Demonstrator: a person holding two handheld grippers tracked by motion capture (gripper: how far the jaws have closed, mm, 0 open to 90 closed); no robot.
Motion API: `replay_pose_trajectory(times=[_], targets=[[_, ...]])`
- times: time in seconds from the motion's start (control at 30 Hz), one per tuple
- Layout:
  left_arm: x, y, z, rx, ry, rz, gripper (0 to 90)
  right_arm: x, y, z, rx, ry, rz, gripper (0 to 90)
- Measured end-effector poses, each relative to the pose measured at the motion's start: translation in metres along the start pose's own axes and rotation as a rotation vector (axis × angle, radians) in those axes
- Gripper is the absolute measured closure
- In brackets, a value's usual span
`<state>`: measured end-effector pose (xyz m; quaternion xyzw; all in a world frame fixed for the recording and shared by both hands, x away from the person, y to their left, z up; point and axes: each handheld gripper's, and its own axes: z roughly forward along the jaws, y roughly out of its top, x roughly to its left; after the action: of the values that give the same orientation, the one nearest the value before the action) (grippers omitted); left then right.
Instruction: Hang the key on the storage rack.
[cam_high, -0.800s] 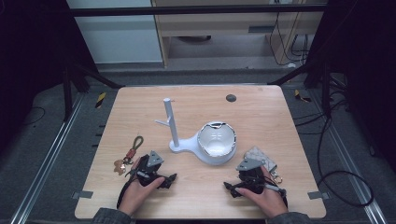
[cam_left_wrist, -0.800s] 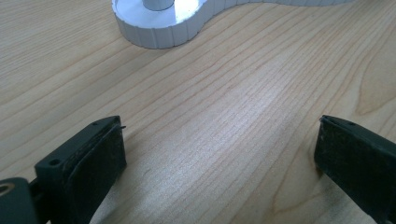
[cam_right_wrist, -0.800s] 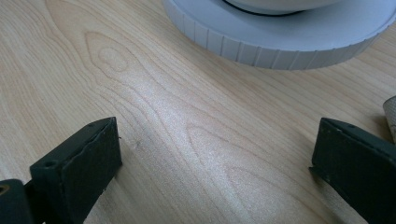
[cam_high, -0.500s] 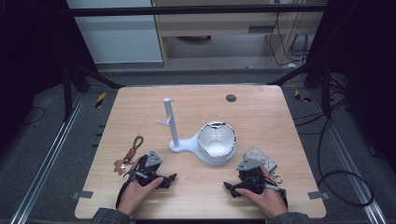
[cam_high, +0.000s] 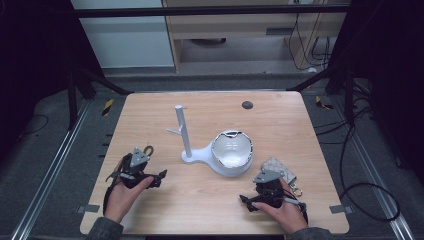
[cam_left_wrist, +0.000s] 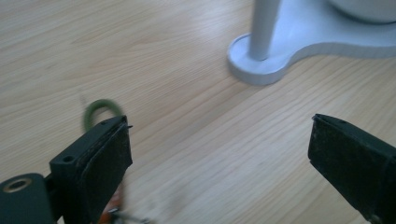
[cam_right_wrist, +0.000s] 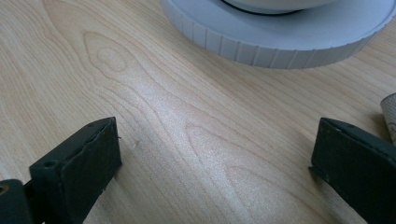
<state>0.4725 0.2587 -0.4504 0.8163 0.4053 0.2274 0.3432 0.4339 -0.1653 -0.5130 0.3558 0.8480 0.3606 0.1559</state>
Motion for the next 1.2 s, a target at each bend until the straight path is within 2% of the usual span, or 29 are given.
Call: replay_pose_trajectory(times=[0.03,0.1,0.13,0.17,0.23,0.3,0.33,0.37,0.4,0.43,0.5,0.53,0.63,0.73,0.77,0.9,0.93,1.0,1.2], targets=[[0.000,0.000,0.000,0.000,0.000,0.000,5.1,0.000,0.000,0.000,0.000,0.000,0.000,1.5],[0.015,0.006,-0.002,0.042,0.020,-0.009,5.1,0.000,0.000,0.000,0.001,0.000,0.001,1.5],[0.015,0.006,-0.002,0.042,0.020,-0.009,5.1,0.000,0.000,0.000,0.001,0.000,0.001,1.5],[0.025,0.009,-0.003,0.084,0.044,-0.009,5.2,0.000,0.000,0.000,0.001,0.000,0.001,1.5],[0.033,0.011,-0.003,0.112,0.053,-0.021,5.5,0.000,0.000,0.000,0.001,0.000,0.001,1.5],[0.035,0.012,-0.003,0.121,0.062,-0.023,6.6,0.000,0.000,0.000,0.000,0.000,0.001,1.5],[0.042,0.014,-0.002,0.155,0.075,-0.024,6.6,0.000,0.000,0.000,0.000,-0.001,0.001,1.5],[0.042,0.014,-0.002,0.155,0.075,-0.024,6.6,0.000,0.000,0.000,0.000,-0.001,0.001,1.5],[0.047,0.016,-0.001,0.180,0.078,-0.032,6.8,0.000,0.000,0.000,0.000,-0.001,0.002,1.5],[0.047,0.016,-0.001,0.180,0.078,-0.032,7.0,0.000,0.000,0.000,0.000,-0.001,0.002,1.5],[0.053,0.020,0.000,0.211,0.080,-0.048,7.5,0.000,0.000,0.000,0.000,0.000,0.001,1.5],[0.053,0.020,0.000,0.211,0.080,-0.048,8.4,0.000,0.000,0.000,0.002,-0.001,0.002,1.5],[0.059,0.024,0.001,0.251,0.095,-0.072,11.3,0.000,0.000,0.000,0.002,-0.001,0.003,1.5],[0.060,0.025,0.000,0.259,0.085,-0.089,15.1,0.000,0.000,0.000,0.002,0.000,0.003,1.5],[0.061,0.025,0.000,0.281,0.081,-0.095,18.5,0.000,0.000,0.000,0.002,0.000,0.004,1.5],[0.063,0.027,0.001,0.311,0.076,-0.111,25.7,0.000,0.000,0.000,0.002,0.000,0.002,1.5],[0.065,0.027,0.002,0.338,0.076,-0.123,27.9,0.000,0.000,-0.001,0.002,0.002,0.004,1.5],[0.067,0.028,0.003,0.350,0.072,-0.135,32.6,0.000,0.000,-0.001,0.002,0.002,0.004,1.5],[0.070,0.027,0.008,0.402,0.072,-0.133,41.7,0.000,0.000,-0.001,0.002,0.003,0.003,1.5]])
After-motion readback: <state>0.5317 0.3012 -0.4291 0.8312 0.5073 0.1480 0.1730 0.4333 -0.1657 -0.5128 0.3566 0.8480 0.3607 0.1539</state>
